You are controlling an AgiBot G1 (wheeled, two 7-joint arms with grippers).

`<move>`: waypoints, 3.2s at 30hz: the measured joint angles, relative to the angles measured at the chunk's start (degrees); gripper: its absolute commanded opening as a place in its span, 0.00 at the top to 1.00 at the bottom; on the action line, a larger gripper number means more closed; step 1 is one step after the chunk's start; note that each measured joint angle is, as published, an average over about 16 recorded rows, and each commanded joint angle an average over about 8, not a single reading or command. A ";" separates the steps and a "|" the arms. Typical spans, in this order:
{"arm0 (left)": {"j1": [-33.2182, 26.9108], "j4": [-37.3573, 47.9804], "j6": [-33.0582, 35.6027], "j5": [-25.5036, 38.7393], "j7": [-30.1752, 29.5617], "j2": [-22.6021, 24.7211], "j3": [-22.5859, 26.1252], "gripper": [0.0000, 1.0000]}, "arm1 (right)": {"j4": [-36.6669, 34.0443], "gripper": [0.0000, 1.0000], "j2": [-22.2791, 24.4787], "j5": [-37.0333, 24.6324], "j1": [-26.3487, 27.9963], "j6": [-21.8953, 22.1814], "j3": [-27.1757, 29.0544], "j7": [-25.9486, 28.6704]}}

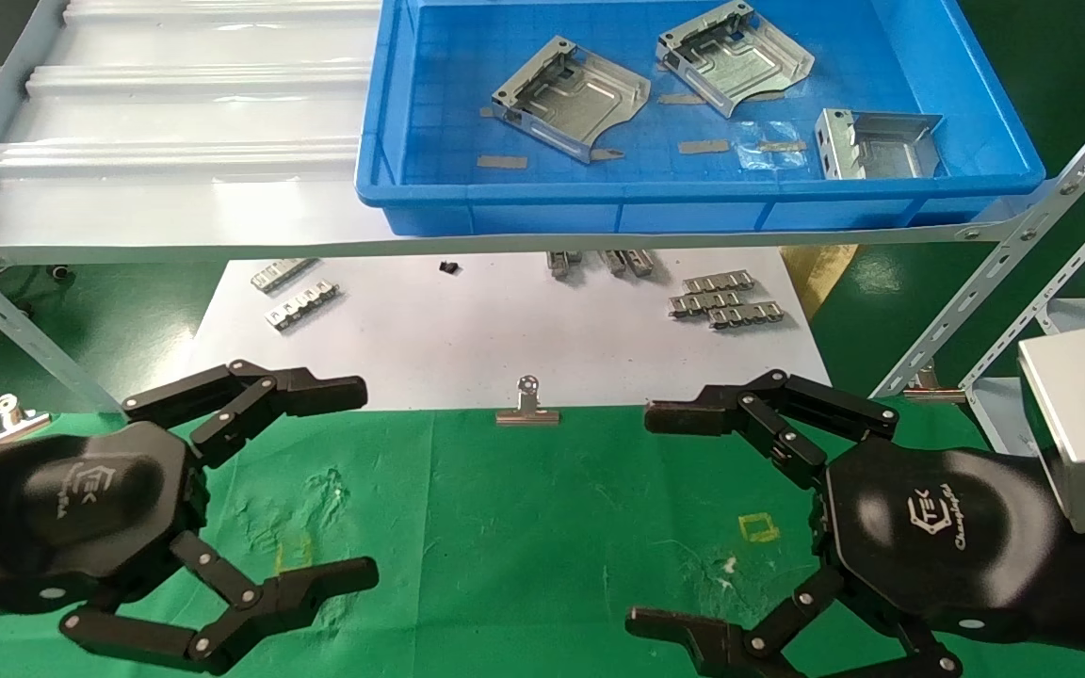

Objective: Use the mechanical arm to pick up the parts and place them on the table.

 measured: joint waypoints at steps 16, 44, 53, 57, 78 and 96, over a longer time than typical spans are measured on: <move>0.00 0.00 0.00 0.00 0.00 0.00 0.00 0.00 | 0.00 0.00 0.00 0.00 0.00 0.00 0.00 0.00; 0.00 0.00 0.00 0.00 0.00 0.00 0.00 1.00 | 0.00 0.00 0.00 0.00 0.00 0.00 0.00 0.00; 0.00 0.00 0.00 0.00 0.00 0.00 0.00 1.00 | 0.00 0.00 0.00 0.00 0.00 0.00 0.00 0.00; 0.00 0.00 0.00 0.00 0.00 0.00 0.00 1.00 | 0.00 0.00 0.00 0.00 0.00 0.00 0.00 0.00; -0.02 0.03 0.01 -0.01 0.02 0.00 0.03 1.00 | -8.15 0.00 -8.69 -15.53 19.79 8.76 -5.71 5.21; -0.04 0.04 0.00 -0.03 0.04 -0.01 0.07 1.00 | -50.45 0.69 -32.12 -43.73 48.28 33.60 -17.21 6.43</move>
